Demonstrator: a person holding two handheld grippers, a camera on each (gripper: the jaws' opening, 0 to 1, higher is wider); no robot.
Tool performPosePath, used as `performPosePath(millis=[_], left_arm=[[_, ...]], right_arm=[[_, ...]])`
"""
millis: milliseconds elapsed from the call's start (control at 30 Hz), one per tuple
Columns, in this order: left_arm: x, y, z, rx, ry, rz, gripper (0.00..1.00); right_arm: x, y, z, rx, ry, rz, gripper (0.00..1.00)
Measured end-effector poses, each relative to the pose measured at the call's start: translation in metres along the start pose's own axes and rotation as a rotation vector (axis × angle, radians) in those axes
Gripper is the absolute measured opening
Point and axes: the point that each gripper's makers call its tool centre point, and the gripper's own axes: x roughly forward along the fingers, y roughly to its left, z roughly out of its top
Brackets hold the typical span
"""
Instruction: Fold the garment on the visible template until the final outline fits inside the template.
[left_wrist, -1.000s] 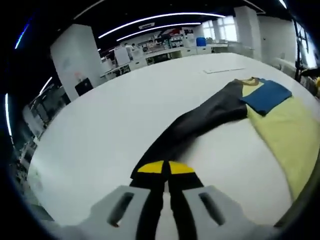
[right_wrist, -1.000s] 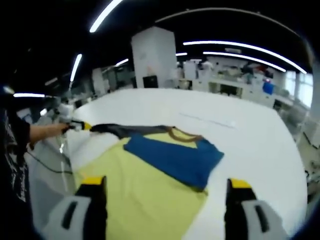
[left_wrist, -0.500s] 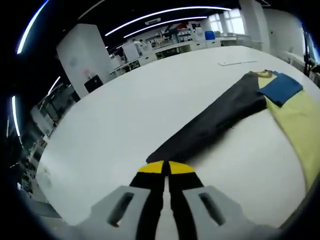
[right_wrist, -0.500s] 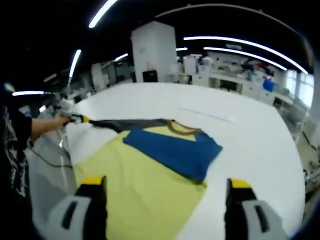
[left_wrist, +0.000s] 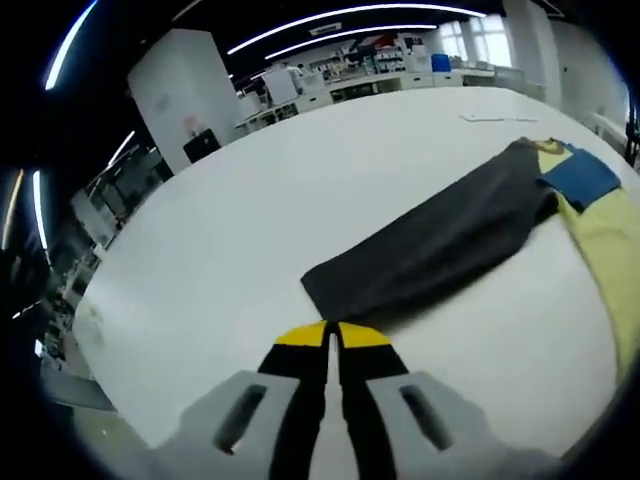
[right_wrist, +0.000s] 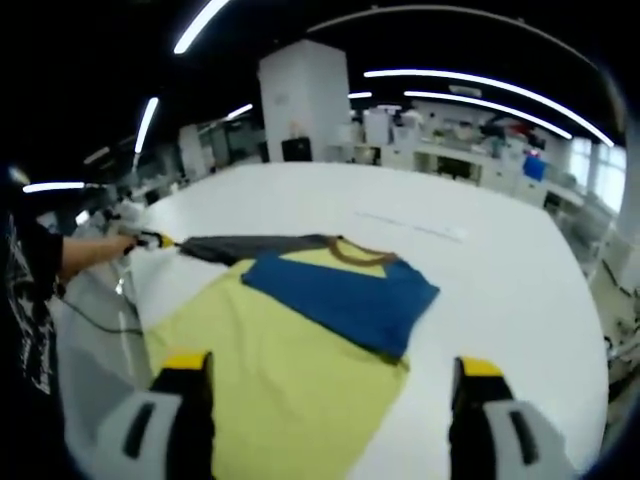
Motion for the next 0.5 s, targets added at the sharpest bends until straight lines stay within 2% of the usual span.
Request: performPosePath(millis=[67,133,200,267,367,500], left_arm=[[-0.003,0.002,0.003,-0.089,-0.019,0.011,0.11],[-0.005,0.000,0.009,-0.249,-0.056,-0.024,0.18],[-0.009,-0.002,0.013,-0.371,-0.076,-0.038,0.23],[-0.006,0.004,0.007,-0.380,-0.077,-0.044,0.26],[-0.004,-0.004,-0.002,-0.343,-0.037,-0.043,0.27],[-0.001,-0.011,-0.004,-0.347,-0.055,-0.042,0.27]], right_arm=[[-0.001,0.000,0.001,0.002,-0.003,-0.001,0.99],[-0.001,0.000,0.001,0.004,-0.004,-0.001,0.99],[-0.001,0.000,0.000,0.001,-0.003,-0.002,0.99],[-0.001,0.001,-0.001,0.002,-0.002,0.001,0.99],[0.000,0.003,-0.002,0.003,0.000,0.007,0.99],[0.001,0.006,-0.002,0.003,-0.001,0.011,0.99]])
